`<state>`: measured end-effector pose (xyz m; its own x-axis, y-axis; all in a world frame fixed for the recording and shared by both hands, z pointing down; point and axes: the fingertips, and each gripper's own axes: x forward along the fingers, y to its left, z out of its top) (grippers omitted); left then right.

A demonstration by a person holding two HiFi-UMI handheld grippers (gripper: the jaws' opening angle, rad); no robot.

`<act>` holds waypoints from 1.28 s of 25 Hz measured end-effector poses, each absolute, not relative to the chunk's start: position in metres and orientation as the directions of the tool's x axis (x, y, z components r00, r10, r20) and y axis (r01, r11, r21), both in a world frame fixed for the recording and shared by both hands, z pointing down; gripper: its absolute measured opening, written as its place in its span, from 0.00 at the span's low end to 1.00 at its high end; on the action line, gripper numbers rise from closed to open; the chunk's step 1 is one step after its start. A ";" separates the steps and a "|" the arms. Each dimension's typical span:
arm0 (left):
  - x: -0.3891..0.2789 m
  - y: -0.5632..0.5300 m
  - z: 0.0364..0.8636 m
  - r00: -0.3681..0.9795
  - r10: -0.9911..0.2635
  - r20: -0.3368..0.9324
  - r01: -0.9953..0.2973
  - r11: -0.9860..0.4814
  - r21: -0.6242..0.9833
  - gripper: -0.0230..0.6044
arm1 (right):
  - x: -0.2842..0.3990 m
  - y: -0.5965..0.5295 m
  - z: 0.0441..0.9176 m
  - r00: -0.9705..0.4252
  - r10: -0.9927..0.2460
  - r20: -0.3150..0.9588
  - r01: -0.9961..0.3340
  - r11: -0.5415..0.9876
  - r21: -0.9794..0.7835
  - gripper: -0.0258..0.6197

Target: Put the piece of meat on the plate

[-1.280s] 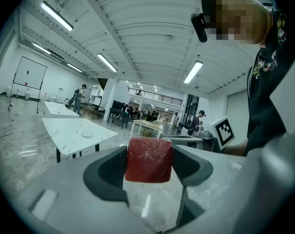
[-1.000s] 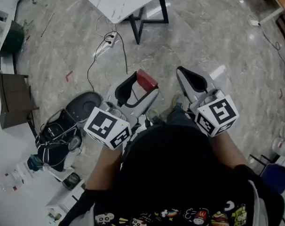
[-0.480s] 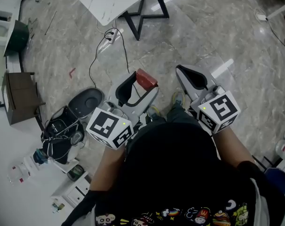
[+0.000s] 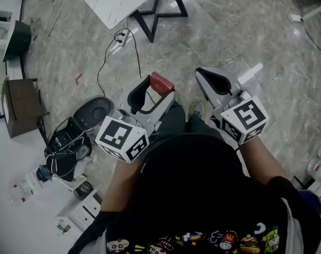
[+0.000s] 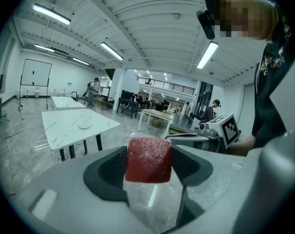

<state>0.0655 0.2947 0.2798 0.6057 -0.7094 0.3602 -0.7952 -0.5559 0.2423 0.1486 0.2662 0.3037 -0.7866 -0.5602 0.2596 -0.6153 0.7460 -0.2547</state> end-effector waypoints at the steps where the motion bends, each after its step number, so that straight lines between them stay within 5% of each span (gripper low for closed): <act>1: 0.064 0.291 0.280 0.608 -0.709 0.356 -0.793 -0.559 0.242 0.67 | 0.147 0.263 0.303 -0.786 -0.561 0.260 -0.616 0.746 -0.254 0.08; 32: -0.041 0.148 0.293 0.695 -0.631 0.343 -0.718 -0.633 0.290 0.66 | 0.041 0.128 0.312 -0.718 -0.603 0.347 -0.689 0.687 -0.230 0.08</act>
<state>-0.0409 0.1476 0.2929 0.6954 -0.6314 0.3431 -0.7178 -0.6329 0.2901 0.0414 0.1284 0.3119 -0.7179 -0.6034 0.3471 -0.6890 0.6873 -0.2301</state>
